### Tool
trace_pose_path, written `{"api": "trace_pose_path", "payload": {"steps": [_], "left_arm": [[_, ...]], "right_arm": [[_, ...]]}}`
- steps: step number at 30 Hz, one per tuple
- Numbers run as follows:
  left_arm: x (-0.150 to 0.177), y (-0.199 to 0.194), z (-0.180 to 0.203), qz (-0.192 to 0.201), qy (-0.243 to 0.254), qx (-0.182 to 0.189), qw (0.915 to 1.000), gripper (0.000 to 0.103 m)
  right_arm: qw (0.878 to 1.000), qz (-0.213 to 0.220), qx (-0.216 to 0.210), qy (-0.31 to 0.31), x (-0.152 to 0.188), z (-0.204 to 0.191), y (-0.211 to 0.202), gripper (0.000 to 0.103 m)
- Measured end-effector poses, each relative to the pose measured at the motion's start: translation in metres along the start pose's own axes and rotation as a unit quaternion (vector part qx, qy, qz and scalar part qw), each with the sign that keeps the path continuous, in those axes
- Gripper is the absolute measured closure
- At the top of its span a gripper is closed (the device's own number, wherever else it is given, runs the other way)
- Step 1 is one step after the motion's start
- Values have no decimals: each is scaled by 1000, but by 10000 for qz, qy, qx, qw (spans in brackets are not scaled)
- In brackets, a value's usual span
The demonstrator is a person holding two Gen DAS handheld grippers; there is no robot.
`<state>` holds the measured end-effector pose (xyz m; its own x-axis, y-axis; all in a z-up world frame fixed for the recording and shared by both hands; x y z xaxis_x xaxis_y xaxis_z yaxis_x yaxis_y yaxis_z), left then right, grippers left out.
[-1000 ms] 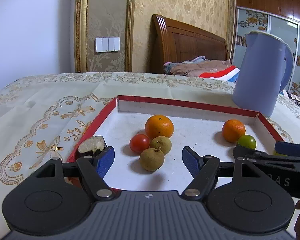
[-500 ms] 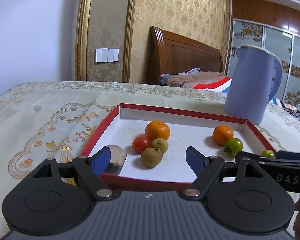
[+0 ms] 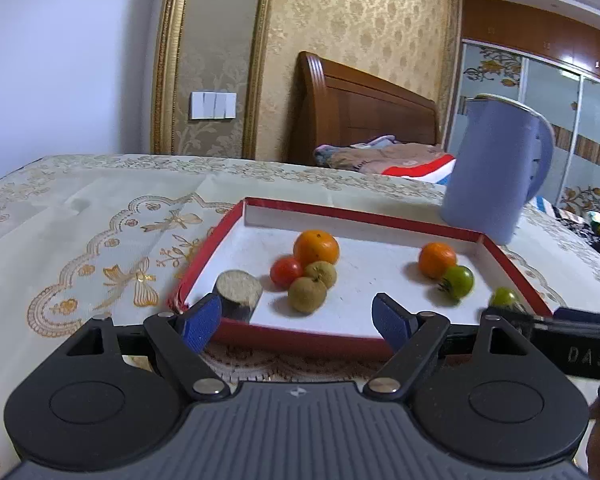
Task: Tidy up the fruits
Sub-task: 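Withdraw both open grippers back from the tray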
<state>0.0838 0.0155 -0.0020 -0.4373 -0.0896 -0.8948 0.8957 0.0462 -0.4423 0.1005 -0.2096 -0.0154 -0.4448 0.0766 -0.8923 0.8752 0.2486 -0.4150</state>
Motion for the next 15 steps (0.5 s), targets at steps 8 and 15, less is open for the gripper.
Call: {"api": "trace_pose_path", "payload": {"steps": [8, 15], "left_arm": [[11, -15, 0, -131, 181, 141, 9997, 20], [18, -20, 1, -211, 328, 132, 9992, 20]], "right_arm": [[9992, -296, -167, -208, 14, -10, -9, 0], [9992, -345, -143, -124, 15, -8, -9, 0]]}}
Point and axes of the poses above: each gripper's, at about its wrist camera, not at the fingertips, and y roughly the way its jaws point, z to its right, x to its underside, the point moved 5 cm from there along y, roughly the way its jaws point, and after that the axes turned 7 degrees about -x, right-handed, at the moved point
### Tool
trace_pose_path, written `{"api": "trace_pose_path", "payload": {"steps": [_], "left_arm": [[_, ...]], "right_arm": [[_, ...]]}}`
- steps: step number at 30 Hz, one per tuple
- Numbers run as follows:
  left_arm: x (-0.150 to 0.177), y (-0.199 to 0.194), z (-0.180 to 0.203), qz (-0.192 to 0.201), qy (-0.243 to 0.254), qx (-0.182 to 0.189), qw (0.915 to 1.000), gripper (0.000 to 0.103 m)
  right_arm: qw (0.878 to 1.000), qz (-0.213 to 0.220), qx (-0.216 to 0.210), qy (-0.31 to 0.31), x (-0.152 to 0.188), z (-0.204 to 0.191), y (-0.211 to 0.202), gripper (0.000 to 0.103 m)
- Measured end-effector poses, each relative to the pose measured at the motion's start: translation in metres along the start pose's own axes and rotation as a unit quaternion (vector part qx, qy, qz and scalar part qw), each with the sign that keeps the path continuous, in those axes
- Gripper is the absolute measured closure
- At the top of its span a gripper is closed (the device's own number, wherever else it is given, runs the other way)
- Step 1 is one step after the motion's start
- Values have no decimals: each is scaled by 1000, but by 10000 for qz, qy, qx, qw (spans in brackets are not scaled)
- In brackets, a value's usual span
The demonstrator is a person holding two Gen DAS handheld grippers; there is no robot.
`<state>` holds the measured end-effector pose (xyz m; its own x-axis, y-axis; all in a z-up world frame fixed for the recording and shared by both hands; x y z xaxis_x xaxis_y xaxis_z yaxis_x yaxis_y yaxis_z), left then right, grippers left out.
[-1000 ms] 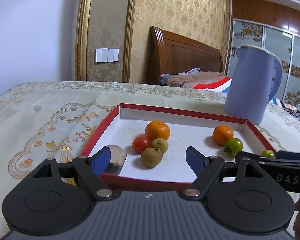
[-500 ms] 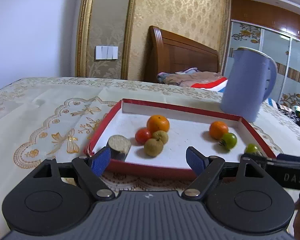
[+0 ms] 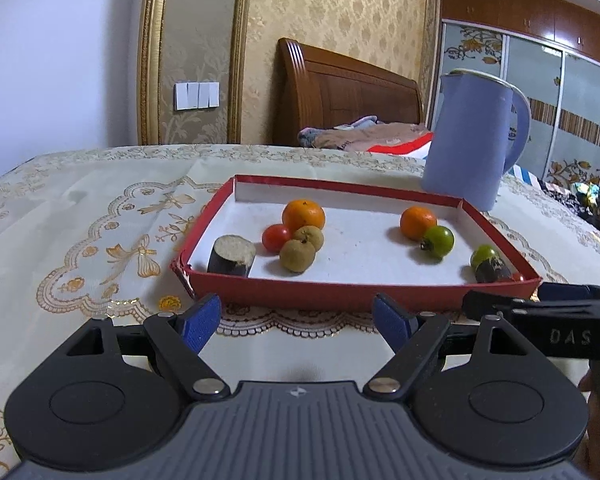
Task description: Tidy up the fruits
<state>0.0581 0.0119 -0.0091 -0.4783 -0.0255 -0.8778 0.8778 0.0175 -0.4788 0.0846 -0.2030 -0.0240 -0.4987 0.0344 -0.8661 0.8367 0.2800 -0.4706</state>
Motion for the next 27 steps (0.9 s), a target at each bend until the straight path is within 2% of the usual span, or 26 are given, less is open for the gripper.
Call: {"api": "trace_pose_path", "payload": {"steps": [10, 27], "left_arm": [[0, 1, -7, -29, -144, -107, 9998, 20], [1, 2, -6, 17, -39, -310, 9995, 20]], "right_arm": [[10000, 32, 10, 21, 1, 0, -1, 0], [10000, 11, -17, 59, 1, 0, -1, 0]]}}
Point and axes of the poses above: each gripper's, at about its wrist camera, not at the fingertips, and y roughly the way its jaws point, z to its right, x to its underside, the point moved 5 cm from there along y, roughly the way its jaws point, and after that the axes turned 7 degrees about -x, right-handed, at the moved point
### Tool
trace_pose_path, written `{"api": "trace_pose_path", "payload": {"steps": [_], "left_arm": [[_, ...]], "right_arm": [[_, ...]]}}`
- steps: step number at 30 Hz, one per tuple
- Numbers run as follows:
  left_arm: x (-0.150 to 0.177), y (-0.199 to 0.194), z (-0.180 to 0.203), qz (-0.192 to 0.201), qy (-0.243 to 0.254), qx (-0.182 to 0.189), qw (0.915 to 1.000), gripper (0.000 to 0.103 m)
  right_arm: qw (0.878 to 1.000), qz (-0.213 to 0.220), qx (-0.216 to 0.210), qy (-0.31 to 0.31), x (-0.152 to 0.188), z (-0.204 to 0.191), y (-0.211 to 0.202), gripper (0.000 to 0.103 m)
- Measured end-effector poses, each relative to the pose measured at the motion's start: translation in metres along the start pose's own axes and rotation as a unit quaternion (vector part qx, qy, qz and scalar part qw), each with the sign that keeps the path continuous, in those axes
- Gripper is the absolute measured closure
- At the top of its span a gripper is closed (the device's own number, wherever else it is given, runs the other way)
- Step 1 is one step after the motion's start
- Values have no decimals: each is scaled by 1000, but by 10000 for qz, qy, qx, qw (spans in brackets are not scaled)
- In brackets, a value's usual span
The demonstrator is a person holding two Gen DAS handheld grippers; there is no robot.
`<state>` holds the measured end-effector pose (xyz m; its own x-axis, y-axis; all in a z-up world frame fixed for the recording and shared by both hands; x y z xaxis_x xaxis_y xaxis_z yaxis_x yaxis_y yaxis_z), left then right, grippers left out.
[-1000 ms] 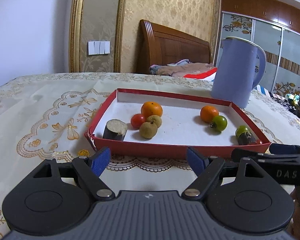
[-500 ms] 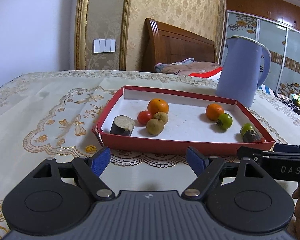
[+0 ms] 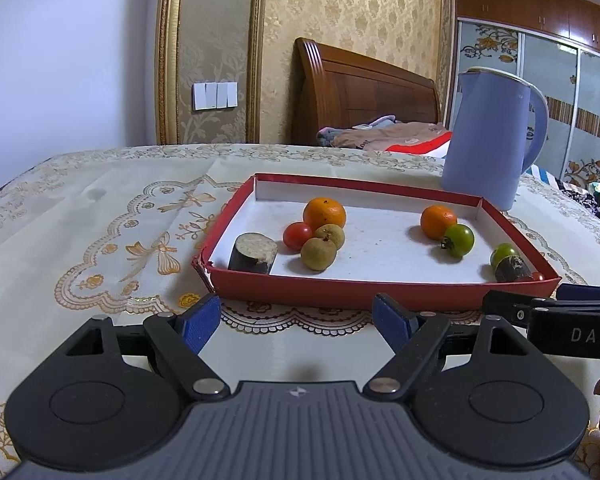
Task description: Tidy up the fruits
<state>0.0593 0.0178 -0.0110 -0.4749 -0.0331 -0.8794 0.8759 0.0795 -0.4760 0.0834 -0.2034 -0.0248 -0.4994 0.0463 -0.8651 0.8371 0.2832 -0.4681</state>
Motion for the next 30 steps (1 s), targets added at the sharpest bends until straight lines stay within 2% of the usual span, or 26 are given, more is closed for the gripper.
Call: {"api": "trace_pose_path", "payload": {"steps": [16, 30], "left_arm": [[-1, -2, 3, 121, 158, -133, 9997, 20], [0, 0, -1, 48, 33, -218, 9997, 20]], "right_arm": [[10000, -12, -1, 28, 0, 1, 1, 0], [10000, -17, -5, 32, 0, 1, 1, 0]]}}
Point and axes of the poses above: each gripper's, at about its wrist camera, not at the fingertips, and y roughly the way its jaws point, z to its right, x to its underside, the point moved 5 cm from there along y, roughly the way its jaws point, and after that the axes turned 7 degrees about -x, right-handed, at the moved point
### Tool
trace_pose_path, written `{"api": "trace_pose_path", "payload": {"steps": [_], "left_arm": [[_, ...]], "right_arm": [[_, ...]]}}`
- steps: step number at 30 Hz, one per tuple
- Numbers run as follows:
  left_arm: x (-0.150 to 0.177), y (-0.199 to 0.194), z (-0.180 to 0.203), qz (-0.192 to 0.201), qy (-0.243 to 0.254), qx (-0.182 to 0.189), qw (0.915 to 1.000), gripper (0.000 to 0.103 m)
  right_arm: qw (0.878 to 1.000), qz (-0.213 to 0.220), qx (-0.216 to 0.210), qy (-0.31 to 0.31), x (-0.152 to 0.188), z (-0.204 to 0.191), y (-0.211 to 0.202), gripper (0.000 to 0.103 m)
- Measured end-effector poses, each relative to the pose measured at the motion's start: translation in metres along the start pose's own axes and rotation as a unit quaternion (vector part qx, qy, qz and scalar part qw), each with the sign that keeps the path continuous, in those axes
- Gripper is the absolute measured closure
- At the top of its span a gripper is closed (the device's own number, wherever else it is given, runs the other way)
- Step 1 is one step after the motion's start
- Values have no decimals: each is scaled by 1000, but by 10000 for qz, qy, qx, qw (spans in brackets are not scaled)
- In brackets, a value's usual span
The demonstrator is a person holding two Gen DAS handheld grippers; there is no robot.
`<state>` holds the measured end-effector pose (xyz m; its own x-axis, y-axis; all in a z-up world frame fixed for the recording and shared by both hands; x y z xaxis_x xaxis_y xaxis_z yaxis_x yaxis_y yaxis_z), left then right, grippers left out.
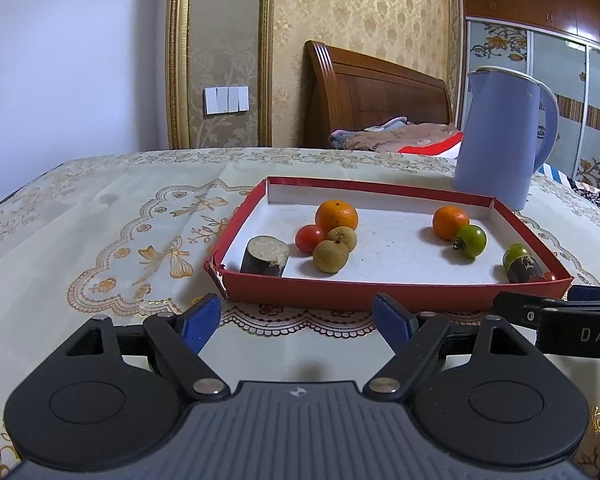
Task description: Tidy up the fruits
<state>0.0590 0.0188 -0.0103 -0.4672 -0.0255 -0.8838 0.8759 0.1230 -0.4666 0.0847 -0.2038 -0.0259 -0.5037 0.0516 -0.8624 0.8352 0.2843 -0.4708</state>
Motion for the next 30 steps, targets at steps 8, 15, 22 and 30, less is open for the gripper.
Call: {"api": "trace_pose_path", "payload": {"steps": [8, 15, 22, 30], "left_arm": [[1, 0, 1, -7, 33, 0, 10000, 20], [1, -1, 1, 5, 26, 5, 10000, 20], [1, 0, 0, -3, 67, -15, 10000, 20], [1, -1, 1, 4, 101, -20, 9999, 20]], "right_arm": [[10000, 0, 0, -1, 0, 0, 0, 0], [10000, -10, -4, -3, 0, 0, 0, 0], [10000, -18, -4, -18, 1, -1, 1, 0], [10000, -36, -6, -26, 1, -1, 1, 0]]}}
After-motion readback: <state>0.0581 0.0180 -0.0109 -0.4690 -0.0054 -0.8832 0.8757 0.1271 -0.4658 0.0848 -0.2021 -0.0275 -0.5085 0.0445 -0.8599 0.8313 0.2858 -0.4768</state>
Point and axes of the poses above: each gripper's, at about its wrist camera, not at the fingertips, and y roughly the way its jaws point, z to its right, x to its underside, the point moved 5 cm from there along y, roughly the way its jaws point, and after that the axes turned 7 degrees about -x, right-handed, at the moved point
